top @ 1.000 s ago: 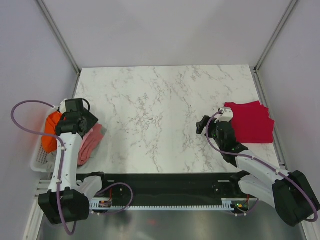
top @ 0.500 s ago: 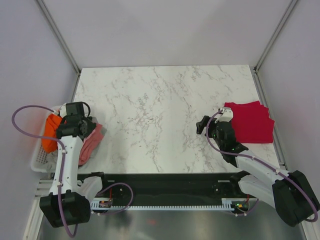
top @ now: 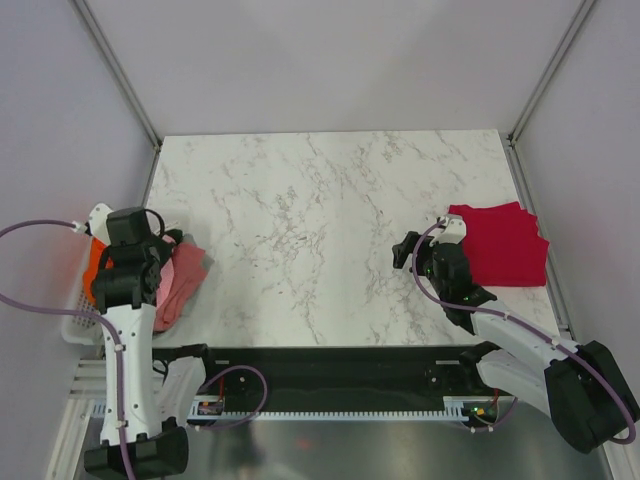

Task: Fold and stack the t-shirts
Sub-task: Grab the tshirt from the pile, then move the tshirt to the center of the board

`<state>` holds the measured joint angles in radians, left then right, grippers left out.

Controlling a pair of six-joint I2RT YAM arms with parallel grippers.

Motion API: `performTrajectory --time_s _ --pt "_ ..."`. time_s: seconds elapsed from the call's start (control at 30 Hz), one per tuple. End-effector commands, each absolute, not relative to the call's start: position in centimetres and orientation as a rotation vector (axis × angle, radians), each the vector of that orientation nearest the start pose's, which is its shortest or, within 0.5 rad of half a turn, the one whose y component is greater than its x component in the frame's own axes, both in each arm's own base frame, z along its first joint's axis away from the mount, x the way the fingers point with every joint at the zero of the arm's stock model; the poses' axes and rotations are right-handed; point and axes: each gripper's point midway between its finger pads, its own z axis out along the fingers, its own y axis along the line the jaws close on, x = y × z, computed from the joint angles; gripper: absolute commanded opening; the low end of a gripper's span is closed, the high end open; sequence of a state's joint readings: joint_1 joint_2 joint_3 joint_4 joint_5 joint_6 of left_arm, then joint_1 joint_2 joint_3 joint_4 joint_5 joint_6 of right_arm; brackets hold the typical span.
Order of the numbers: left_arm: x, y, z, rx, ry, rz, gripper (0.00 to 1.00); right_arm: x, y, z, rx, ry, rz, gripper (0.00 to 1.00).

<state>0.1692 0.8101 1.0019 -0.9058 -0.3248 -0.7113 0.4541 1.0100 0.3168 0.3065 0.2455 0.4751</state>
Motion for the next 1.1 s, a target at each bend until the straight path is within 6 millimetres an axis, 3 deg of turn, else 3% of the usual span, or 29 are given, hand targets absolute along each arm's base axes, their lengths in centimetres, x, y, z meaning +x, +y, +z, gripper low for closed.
performTrajectory --time_s 0.0,0.03,0.07,0.13,0.17,0.4,0.43,0.5,0.53,0.6,0.63,0.73,0.8,0.83,0.9,0.93,1.0,1.07 --pt "22.2 7.3 31.6 -0.987 1.727 0.026 0.02 30.6 12.0 11.0 0.2 1.919 0.378 0.98" --pt "22.1 6.7 33.0 -0.956 1.714 -0.012 0.02 30.6 12.0 11.0 0.201 1.918 0.376 0.98" --pt "22.0 6.3 35.8 -0.919 1.671 -0.054 0.02 30.6 12.0 10.9 0.201 1.92 0.376 0.98" --pt "21.9 4.9 37.9 -0.874 1.686 -0.125 0.02 30.6 11.9 11.0 0.202 1.918 0.368 0.98" --pt "22.0 4.6 40.1 -0.85 1.664 -0.154 0.02 30.6 11.9 10.9 0.202 1.921 0.369 0.98" --pt "22.7 4.3 41.9 -0.852 1.67 -0.184 0.02 30.5 11.8 11.0 0.203 1.916 0.367 0.98" --pt "22.7 3.6 43.6 -0.82 1.643 -0.23 0.02 30.5 11.8 10.9 0.201 1.918 0.365 0.98" --pt "24.0 2.4 44.9 -0.787 1.646 -0.314 0.02 30.6 11.8 10.9 0.205 1.919 0.363 0.98" --pt "24.1 0.2 46.8 -0.702 1.648 -0.44 0.02 30.6 11.8 10.9 0.204 1.92 0.362 0.98" --pt "24.8 -2.3 48.6 -0.641 1.653 -0.614 0.02 30.6 11.7 11.1 0.207 1.915 0.361 0.98" --pt "25.1 -4.6 49.5 -0.563 1.688 -0.751 0.02 30.6 11.7 11.1 0.204 1.915 0.362 0.98" --pt "25.3 -8.1 51.7 -0.456 1.664 -1.003 0.02 30.4 11.6 11.1 0.209 1.91 0.365 0.98" --pt "26.0 -8.8 52.9 -0.441 1.617 -1.035 0.02 30.4 11.4 11.3 0.217 1.898 0.36 0.98" --pt "25.4 -10.3 53.7 -0.39 1.616 -1.069 0.02 30.4 11.4 11.4 0.22 1.894 0.361 0.98" --pt "26.7 -12.1 53.6 -0.362 1.652 -1.111 0.02 30.4 11.2 11.5 0.224 1.89 0.357 0.98" --pt "26.2 -14.3 54.3 -0.303 1.664 -1.179 0.02 30.3 11.2 11.5 0.224 1.891 0.354 0.98" --pt "27.3 -17.4 54.6 -0.241 1.689 -1.272 0.02 30.3 11.1 11.8 0.23 1.879 0.356 0.98" --pt "25.7 -21.4 56.5 -0.129 1.673 -1.374 0.02 30.2 10.9 11.7 0.235 1.876 0.35 0.98"
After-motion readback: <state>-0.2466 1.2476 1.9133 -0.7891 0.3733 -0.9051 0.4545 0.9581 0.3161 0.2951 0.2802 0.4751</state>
